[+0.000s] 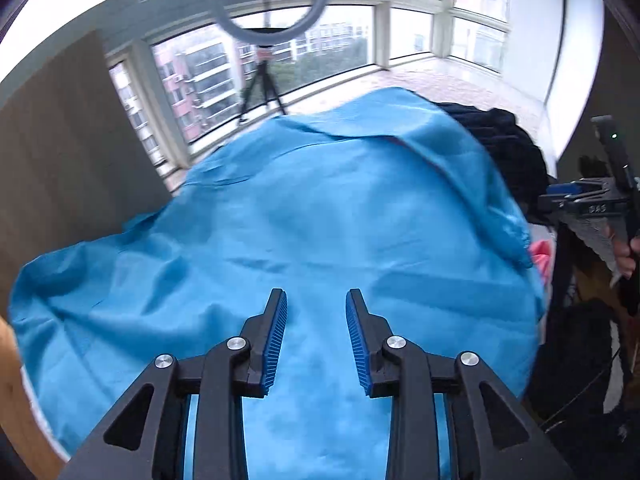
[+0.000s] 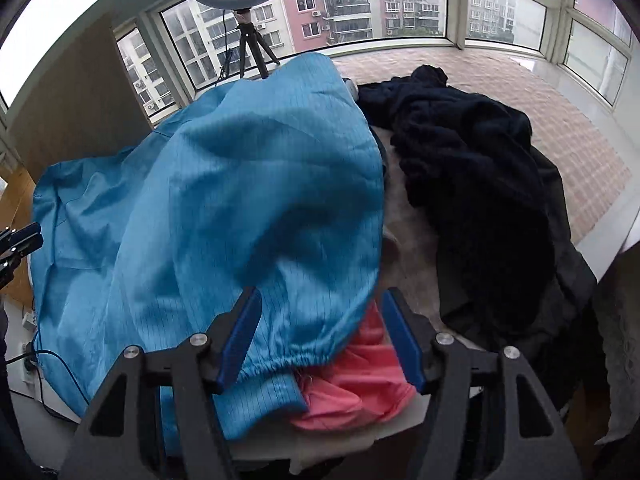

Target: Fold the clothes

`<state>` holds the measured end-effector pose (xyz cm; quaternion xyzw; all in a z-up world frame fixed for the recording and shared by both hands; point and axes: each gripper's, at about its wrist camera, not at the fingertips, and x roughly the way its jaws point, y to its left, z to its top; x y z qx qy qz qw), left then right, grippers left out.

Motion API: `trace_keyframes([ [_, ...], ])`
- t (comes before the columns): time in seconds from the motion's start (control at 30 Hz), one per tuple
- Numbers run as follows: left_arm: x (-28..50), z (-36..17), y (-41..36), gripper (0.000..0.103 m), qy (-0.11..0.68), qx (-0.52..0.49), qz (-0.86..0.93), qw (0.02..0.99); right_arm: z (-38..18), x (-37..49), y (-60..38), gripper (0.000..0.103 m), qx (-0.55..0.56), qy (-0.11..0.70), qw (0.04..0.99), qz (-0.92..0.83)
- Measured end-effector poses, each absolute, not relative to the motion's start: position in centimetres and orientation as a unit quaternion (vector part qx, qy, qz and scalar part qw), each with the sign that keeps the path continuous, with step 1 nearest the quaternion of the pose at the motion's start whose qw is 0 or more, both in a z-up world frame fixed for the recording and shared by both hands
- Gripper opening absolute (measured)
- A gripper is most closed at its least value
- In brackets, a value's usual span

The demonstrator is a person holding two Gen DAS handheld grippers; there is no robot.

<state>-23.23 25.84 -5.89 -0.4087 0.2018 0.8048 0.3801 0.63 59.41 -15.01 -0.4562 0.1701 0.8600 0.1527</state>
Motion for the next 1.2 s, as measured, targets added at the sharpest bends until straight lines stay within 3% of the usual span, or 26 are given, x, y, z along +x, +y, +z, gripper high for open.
trace_keyframes([
  [0.23, -22.1, -8.2, 38.1, 0.043, 0.194, -0.432, 0.771, 0.426, -16.7, 4.7, 61.3, 0.062, -0.448, 0.191, 0.170, 0.857],
  [0.33, -23.2, -9.6, 41.8, 0.042, 0.174, -0.455, 0.760, 0.430, -16.5, 5.3, 62.5, 0.062, -0.450, 0.173, 0.165, 0.860],
  [0.37, -23.7, -10.0, 42.3, 0.036, 0.160, -0.464, 0.756, 0.433, -16.5, 5.4, 63.0, 0.062, -0.452, 0.169, 0.161, 0.861],
  [0.4, -24.0, -10.3, 42.8, 0.013, 0.148, -0.470, 0.754, 0.434, -16.6, 5.5, 63.5, 0.062, -0.453, 0.167, 0.155, 0.862],
  [0.43, -24.2, -10.3, 42.9, 0.002, 0.139, -0.472, 0.756, 0.432, -16.7, 5.6, 64.1, 0.062, -0.454, 0.166, 0.149, 0.863],
  [0.6, -24.4, -7.0, 39.4, 0.000, 0.094, -0.450, 0.791, 0.404, -17.4, 4.6, 67.2, 0.062, -0.464, 0.157, 0.127, 0.863],
  [0.73, -25.1, -3.0, 32.8, 0.000, 0.098, -0.398, 0.859, 0.308, -17.5, 2.7, 67.6, 0.062, -0.469, 0.141, 0.079, 0.869],
  [0.8, -26.1, -3.0, 29.2, 0.007, 0.117, -0.401, 0.876, 0.239, -17.5, 1.6, 67.0, 0.062, -0.472, 0.121, 0.051, 0.872],
  [0.83, -26.7, -3.5, 27.6, 0.015, 0.127, -0.415, 0.876, 0.208, -17.8, 1.1, 66.6, 0.062, -0.476, 0.108, 0.040, 0.872],
  [0.87, -27.0, -4.1, 26.2, 0.033, 0.137, -0.427, 0.876, 0.176, -18.2, 0.5, 66.2, 0.062, -0.482, 0.099, 0.031, 0.870],
  [1.0, -24.7, -5.3, 22.4, 0.034, 0.147, -0.437, 0.878, 0.125, -20.2, -2.4, 65.4, 0.062, -0.497, 0.085, 0.010, 0.863],
  [1.2, -18.0, -6.0, 25.0, 0.036, 0.124, -0.438, 0.870, 0.190, -22.1, -7.7, 64.3, 0.062, -0.502, 0.093, -0.020, 0.859],
])
